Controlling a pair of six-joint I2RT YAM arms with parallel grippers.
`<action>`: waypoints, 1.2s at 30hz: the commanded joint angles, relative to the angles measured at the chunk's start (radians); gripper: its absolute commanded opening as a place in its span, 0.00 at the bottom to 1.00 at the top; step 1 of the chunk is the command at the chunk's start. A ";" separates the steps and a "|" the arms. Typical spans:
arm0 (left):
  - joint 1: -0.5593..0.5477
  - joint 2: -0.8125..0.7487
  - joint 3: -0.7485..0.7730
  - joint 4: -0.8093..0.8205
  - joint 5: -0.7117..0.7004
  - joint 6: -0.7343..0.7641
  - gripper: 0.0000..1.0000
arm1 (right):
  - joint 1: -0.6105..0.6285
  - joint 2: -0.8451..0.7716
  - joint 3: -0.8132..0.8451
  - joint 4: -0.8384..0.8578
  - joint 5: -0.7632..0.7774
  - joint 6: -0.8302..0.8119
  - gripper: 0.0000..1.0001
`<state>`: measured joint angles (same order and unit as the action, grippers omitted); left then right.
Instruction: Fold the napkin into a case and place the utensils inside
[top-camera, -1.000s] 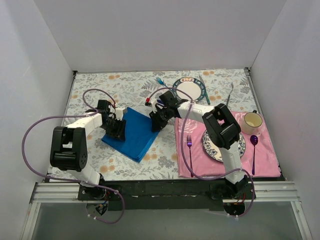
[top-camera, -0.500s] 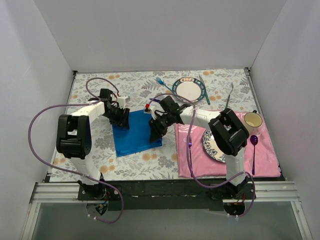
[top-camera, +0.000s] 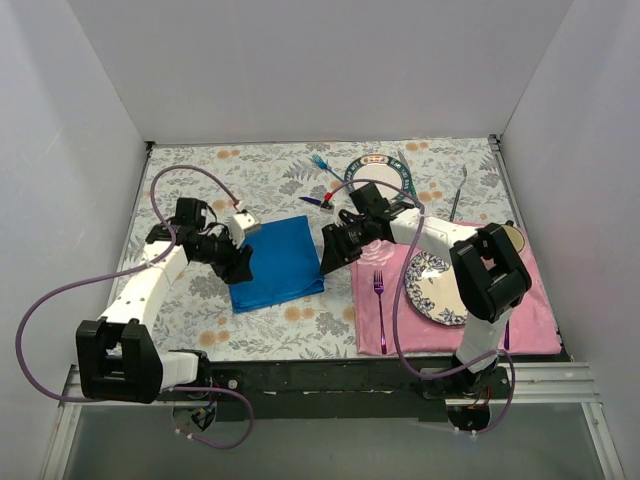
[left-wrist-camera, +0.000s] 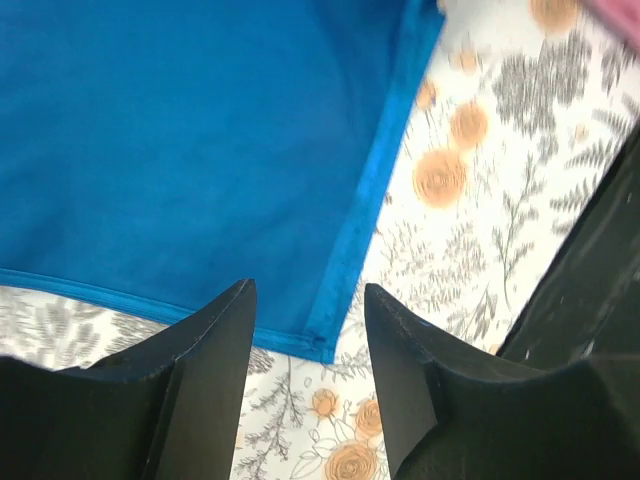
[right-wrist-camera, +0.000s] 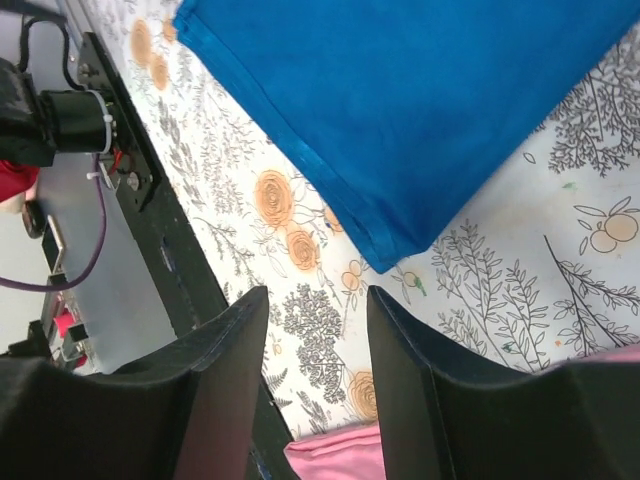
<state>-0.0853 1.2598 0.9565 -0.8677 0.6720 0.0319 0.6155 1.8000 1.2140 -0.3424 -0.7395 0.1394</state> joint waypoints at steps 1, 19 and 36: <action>-0.001 -0.056 -0.100 -0.053 0.017 0.206 0.46 | -0.008 0.032 -0.002 0.037 0.015 0.086 0.52; -0.054 -0.102 -0.237 -0.044 -0.081 0.496 0.40 | -0.022 0.153 -0.019 0.083 -0.009 0.189 0.51; -0.093 -0.071 -0.257 -0.056 -0.157 0.576 0.42 | -0.022 0.200 -0.022 0.108 -0.035 0.235 0.47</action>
<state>-0.1642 1.1908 0.7113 -0.9237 0.5232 0.5755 0.5953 1.9961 1.1946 -0.2581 -0.7429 0.3603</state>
